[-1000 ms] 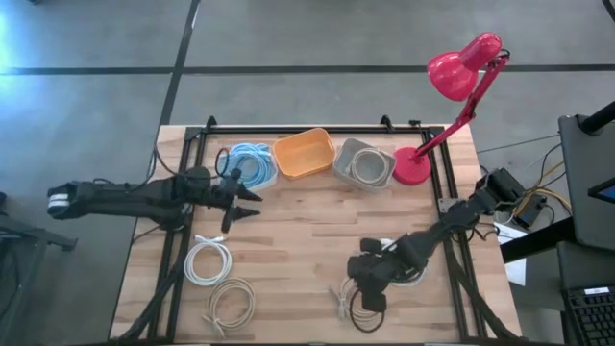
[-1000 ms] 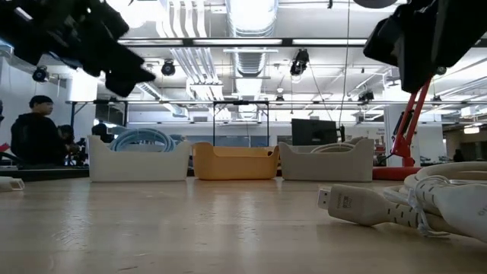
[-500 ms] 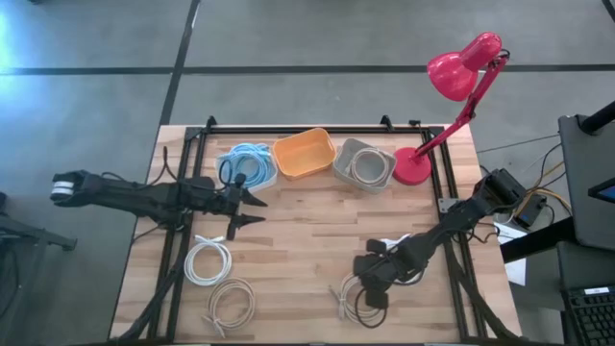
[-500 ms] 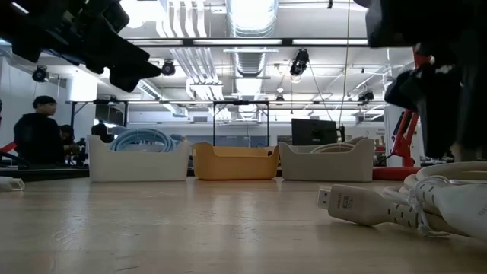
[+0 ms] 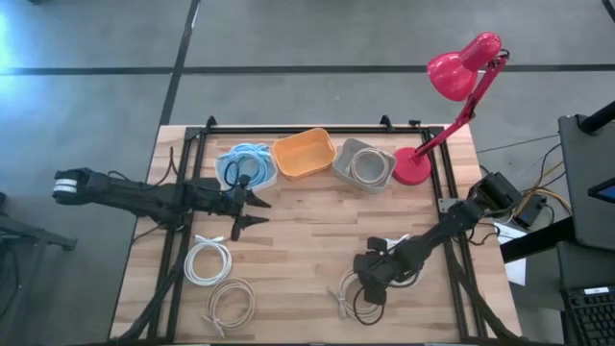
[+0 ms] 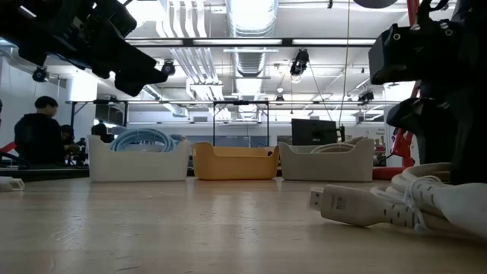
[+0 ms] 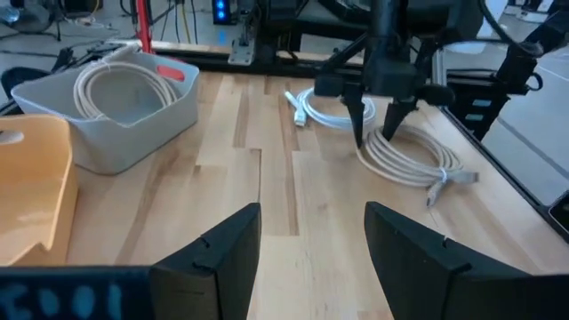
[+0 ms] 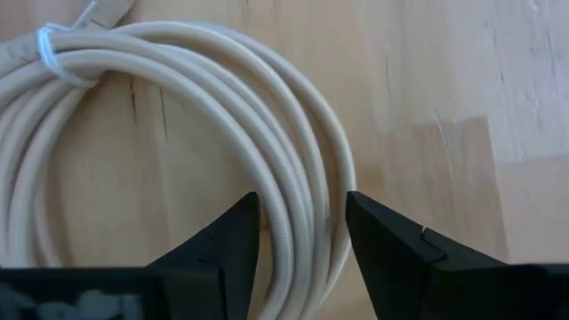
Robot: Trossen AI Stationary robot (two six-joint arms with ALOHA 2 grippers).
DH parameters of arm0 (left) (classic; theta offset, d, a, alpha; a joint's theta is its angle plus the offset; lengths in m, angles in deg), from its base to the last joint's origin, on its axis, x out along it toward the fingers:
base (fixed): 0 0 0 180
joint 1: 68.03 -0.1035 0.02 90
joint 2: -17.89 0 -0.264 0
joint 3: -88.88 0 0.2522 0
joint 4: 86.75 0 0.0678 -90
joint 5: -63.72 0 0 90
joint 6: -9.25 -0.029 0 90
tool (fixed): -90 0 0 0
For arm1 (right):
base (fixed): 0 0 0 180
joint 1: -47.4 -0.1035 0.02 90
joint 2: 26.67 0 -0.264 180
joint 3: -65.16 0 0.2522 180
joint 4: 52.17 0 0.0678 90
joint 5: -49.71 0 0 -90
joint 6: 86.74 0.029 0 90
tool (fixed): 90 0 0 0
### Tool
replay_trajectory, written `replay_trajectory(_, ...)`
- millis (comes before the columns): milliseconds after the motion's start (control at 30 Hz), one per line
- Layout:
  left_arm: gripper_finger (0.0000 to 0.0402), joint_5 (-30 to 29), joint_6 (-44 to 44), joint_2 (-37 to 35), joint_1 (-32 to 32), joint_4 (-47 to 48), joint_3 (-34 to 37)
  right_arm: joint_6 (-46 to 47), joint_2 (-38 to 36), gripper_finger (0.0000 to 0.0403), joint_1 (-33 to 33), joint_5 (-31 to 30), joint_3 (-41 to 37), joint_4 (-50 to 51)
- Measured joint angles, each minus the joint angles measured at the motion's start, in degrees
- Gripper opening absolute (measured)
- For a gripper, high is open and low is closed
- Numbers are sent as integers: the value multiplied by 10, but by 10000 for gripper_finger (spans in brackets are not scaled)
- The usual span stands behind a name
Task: Pick & Place USB Port
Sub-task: Put the right brown charger cable into the gray bin
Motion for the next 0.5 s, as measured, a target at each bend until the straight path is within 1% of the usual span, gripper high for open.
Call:
replay_trajectory(100, 206, 0, 0, 5, 0, -6, 0, -10, 10, 143, 0, -5, 8, 2)
replay_trajectory(167, 206, 0, 0, 6, 0, -7, 0, -13, 11, 120, 1, -9, 13, 2)
replay_trajectory(367, 206, 0, 0, 6, 0, -10, 0, -4, 10, 26, 7, -12, 27, 17)
replay_trajectory(400, 206, 0, 0, 6, 0, -10, 0, 1, 10, 20, 8, -16, 31, 19)
replay_trajectory(500, 206, 0, 4, 6, 0, -10, 0, 25, 9, 19, 10, -44, 46, 24)
